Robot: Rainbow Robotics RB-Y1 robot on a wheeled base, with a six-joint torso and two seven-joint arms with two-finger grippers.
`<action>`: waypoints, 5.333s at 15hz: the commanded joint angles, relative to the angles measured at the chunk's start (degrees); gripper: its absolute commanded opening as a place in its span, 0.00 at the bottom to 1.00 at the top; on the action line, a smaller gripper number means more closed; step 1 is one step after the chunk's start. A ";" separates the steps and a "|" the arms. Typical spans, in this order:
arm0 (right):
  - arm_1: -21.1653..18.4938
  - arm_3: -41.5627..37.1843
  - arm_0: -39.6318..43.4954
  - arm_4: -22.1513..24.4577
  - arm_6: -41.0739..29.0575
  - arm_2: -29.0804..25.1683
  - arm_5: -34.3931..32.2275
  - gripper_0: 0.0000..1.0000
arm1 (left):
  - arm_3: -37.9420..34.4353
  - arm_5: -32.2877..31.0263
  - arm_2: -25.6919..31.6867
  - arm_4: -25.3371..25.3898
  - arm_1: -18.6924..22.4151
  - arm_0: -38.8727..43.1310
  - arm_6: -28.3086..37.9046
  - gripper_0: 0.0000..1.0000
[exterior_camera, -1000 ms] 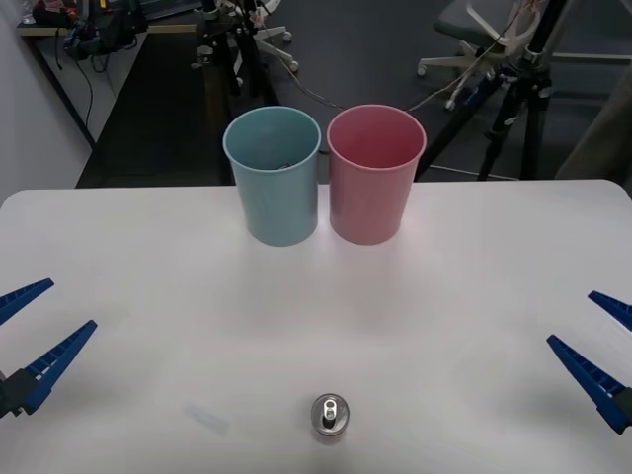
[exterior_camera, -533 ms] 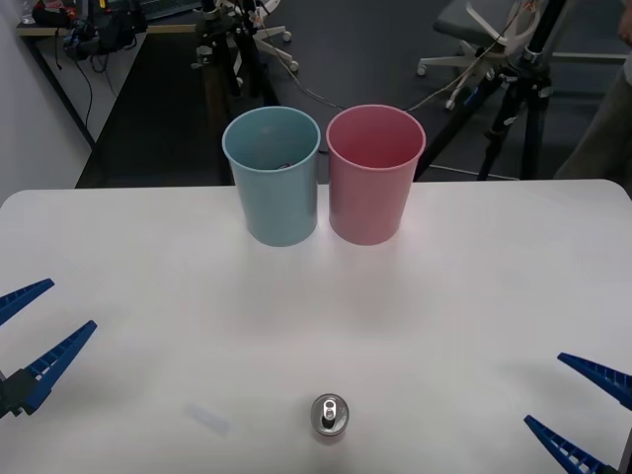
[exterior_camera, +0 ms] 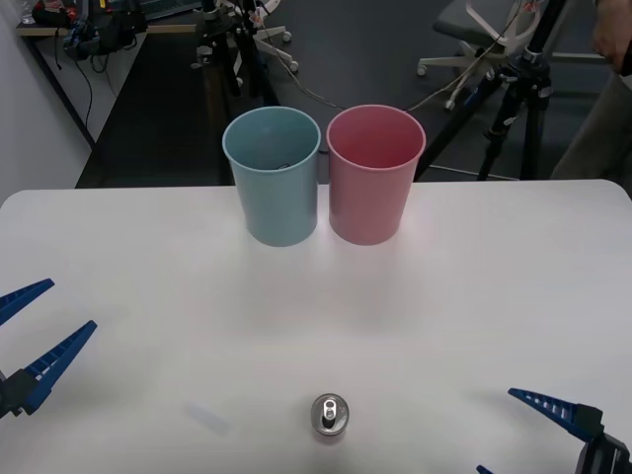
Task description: Grasp the object on the table and drop it into the matching bin: aluminum can to the light blue bin, PET bottle to the pink bin.
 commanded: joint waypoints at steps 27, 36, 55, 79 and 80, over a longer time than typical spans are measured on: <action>7.02 0.11 -5.68 2.56 10.32 28.92 24.60 1.00 | 0.00 0.00 0.00 0.01 0.00 0.00 0.00 1.00; 7.10 0.11 -8.76 0.97 12.43 35.95 32.78 1.00 | 0.00 0.00 0.00 0.01 0.00 0.00 0.00 1.00; 7.02 -0.77 -9.99 -1.31 13.14 37.00 34.10 0.00 | 0.00 0.00 0.00 0.01 0.00 0.00 0.00 1.00; 3.68 -31.00 -31.34 15.30 -32.13 40.34 72.50 0.00 | 0.00 0.00 0.00 0.01 0.00 0.00 0.00 1.00; 4.20 -29.86 -33.28 15.91 -33.45 40.43 73.38 0.00 | 0.00 0.00 0.00 0.01 0.00 0.00 0.00 1.00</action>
